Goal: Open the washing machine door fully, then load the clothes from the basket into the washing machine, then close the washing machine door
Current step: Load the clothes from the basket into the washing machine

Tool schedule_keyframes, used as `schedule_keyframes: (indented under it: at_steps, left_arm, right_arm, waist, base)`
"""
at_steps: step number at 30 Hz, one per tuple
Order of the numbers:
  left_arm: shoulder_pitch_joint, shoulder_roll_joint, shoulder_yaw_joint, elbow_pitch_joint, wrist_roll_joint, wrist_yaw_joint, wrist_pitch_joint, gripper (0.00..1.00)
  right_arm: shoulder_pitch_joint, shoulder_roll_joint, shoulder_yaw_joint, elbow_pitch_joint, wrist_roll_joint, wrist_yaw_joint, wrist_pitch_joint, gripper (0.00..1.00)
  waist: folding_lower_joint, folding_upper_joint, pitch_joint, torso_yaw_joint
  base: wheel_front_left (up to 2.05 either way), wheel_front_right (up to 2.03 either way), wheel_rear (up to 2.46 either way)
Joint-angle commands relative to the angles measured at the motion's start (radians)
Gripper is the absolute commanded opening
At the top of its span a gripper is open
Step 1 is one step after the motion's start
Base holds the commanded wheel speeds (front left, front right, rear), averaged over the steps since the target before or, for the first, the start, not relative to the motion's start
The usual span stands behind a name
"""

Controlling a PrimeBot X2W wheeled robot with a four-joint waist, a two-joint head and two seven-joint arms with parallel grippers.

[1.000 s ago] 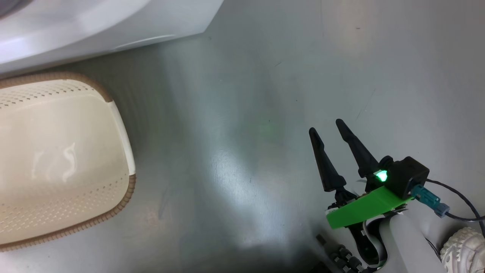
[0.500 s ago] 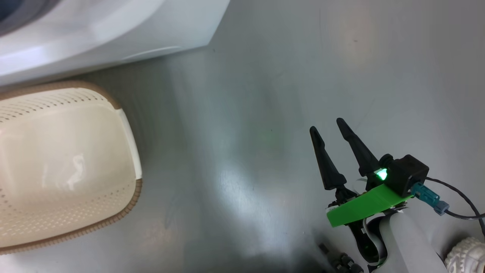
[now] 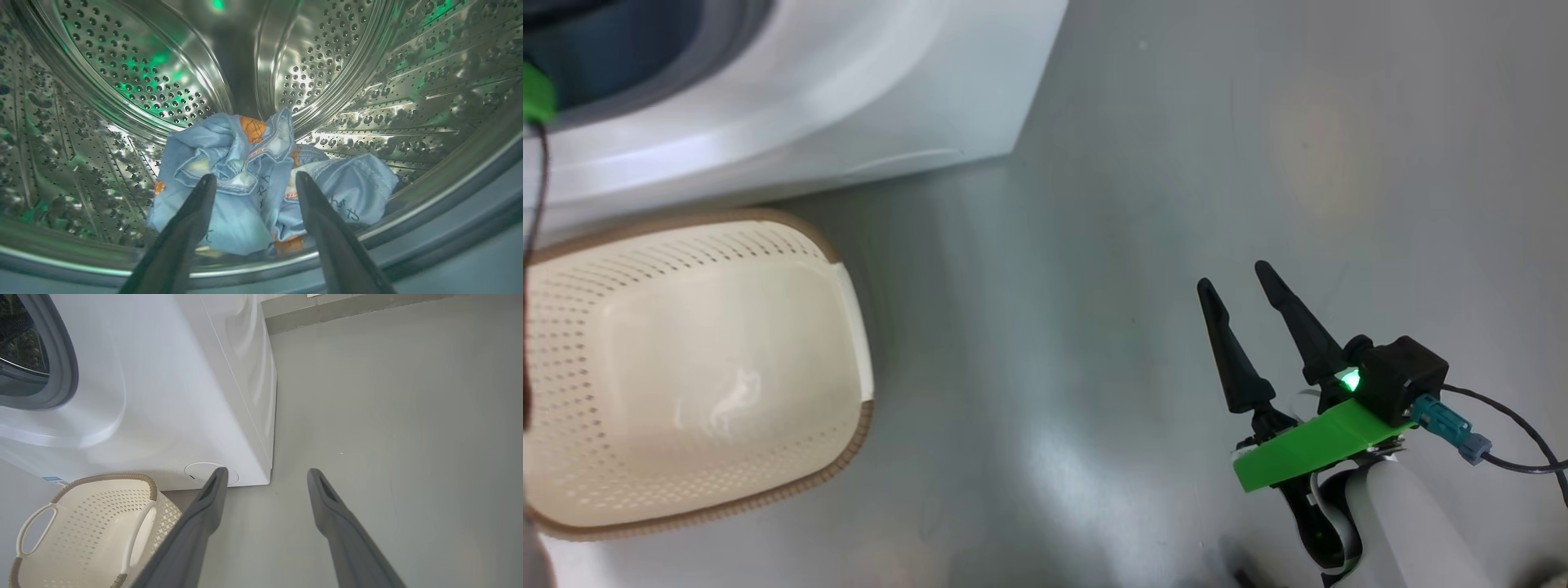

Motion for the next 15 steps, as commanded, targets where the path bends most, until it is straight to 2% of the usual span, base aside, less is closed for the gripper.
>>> schedule_keyframes:
  at_steps: [1, 15]
  left_arm:
    - [0.045, 0.045, 0.024, -0.039, 0.0, 0.004, -0.005, 1.0]
    - [0.369, 0.014, 0.106, -0.237, 0.011, 0.023, -0.005, 1.0]
  right_arm:
    - [0.028, 0.0, 0.02, -0.013, -0.013, 0.002, -0.005, 1.0]
    - [0.085, -0.011, 0.026, 0.003, -0.032, 0.002, -0.005, 1.0]
  waist:
    - [0.0, -0.0001, -0.045, 0.026]
    - [0.0, -0.0001, -0.201, 0.059]
  base:
    - [0.0, 0.0, 0.0]
    - [0.0, 0.0, 0.0]
